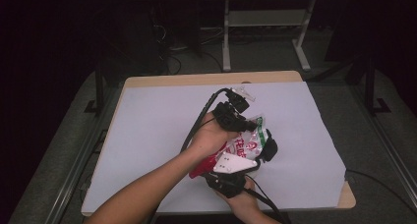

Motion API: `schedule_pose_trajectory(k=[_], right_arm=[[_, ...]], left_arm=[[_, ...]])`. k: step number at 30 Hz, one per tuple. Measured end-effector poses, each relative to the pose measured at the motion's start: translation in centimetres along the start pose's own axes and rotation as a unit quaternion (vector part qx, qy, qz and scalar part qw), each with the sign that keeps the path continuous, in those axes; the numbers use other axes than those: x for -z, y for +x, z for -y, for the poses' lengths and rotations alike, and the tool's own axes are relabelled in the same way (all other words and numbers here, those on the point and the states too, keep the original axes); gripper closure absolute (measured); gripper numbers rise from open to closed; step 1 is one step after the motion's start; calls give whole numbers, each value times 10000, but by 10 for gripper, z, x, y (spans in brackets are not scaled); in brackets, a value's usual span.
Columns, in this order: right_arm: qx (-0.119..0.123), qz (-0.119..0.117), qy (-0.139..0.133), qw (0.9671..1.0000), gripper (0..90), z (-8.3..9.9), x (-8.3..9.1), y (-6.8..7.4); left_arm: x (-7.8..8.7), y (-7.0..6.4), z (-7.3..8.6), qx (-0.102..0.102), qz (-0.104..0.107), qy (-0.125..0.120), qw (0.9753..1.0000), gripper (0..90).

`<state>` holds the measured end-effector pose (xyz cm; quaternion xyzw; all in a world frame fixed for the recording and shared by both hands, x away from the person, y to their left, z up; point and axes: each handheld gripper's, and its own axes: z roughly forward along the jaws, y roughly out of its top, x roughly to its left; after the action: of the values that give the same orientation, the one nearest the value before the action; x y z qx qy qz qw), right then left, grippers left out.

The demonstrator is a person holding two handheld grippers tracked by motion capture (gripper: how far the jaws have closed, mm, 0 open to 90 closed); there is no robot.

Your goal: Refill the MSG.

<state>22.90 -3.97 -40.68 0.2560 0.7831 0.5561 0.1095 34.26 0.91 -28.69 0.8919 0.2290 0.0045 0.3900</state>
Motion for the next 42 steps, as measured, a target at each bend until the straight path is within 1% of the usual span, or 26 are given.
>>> schedule_pose_trajectory(k=[8,10,12,23,29,31,37,38,40,41,42], right_arm=[[-8,-24,-26,10000,900,-1,0,1],[-14,-36,-30,10000,900,-1,0,1],[-26,-39,-38,10000,900,-1,0,1],[-31,-53,-33,10000,900,-1,0,1],[-22,-57,-40,10000,900,-1,0,0],[-30,-69,-25,10000,900,-1,0,0],[-42,-78,-28,10000,900,0,0,-1],[-51,-82,-24,9999,900,0,0,-1],[-56,-107,-26,9999,900,0,-1,0],[-35,-126,-35,9999,900,0,-1,1],[-37,-140,-24,9999,900,0,-1,2]], left_arm=[[1,0,0,-13,-22,27,10000,900],[1,0,0,-60,-8,74,10000,900],[0,-1,0,-20,1,46,10000,900],[-1,-1,0,-53,-19,87,9999,900],[-2,-2,0,3,-35,40,10000,900],[-3,-1,0,-29,-52,82,9999,900],[-1,-3,-1,-30,-53,-6,10000,900],[-1,-3,-2,-71,-59,23,10000,900],[-2,-4,-2,-26,-47,-30,10000,900],[-2,-4,-2,-42,-38,-12,10000,900],[-3,-5,-2,16,-42,-43,10000,900]])
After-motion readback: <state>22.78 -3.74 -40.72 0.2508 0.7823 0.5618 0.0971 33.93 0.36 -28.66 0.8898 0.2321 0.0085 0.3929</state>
